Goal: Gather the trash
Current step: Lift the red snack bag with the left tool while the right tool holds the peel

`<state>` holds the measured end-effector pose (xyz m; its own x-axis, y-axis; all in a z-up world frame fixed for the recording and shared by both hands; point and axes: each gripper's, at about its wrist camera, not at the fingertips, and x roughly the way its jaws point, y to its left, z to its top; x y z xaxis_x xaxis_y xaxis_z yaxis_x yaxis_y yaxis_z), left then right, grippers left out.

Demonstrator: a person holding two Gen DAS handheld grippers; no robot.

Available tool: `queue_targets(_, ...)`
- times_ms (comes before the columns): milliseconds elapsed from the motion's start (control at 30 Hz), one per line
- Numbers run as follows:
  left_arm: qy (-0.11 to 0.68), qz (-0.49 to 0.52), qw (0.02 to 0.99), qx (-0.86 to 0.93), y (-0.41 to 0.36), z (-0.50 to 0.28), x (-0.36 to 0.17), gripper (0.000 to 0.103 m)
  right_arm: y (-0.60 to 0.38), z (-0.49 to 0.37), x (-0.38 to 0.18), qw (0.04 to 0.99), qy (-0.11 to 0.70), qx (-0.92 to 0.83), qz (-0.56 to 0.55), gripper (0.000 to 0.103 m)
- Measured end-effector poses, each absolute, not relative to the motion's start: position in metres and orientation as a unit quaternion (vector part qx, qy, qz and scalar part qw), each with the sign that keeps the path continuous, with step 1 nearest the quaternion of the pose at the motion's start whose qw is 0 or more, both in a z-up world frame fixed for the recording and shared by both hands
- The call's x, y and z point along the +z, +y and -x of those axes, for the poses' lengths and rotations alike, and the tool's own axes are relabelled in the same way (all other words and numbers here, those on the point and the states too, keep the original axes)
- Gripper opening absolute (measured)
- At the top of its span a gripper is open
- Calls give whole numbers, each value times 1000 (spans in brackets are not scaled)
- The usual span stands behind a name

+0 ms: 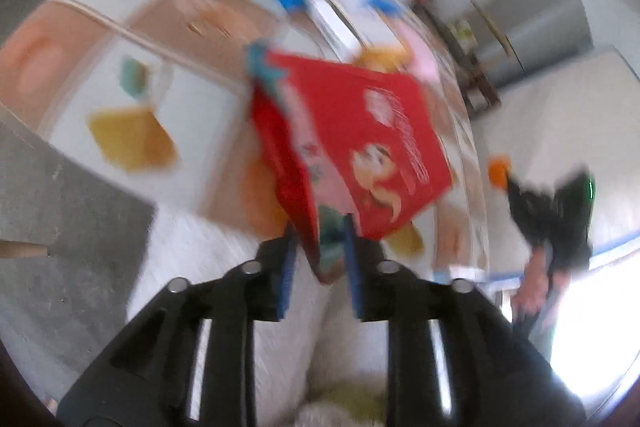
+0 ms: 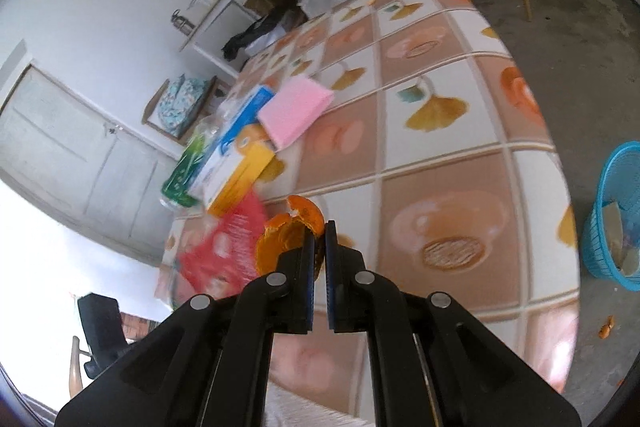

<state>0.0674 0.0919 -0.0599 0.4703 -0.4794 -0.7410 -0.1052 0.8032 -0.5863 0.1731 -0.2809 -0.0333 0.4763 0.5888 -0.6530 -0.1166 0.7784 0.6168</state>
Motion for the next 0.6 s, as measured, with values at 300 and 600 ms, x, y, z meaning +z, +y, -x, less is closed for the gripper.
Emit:
queue_targets(300,458,212,834,-224,80,-48,-23,61,-259,-168,-35,809,478,237,-246,5)
queue_targets(600,444,173,863,-167,116,-128,-22,61,-235,-166,-30,793,488,270,-244,5)
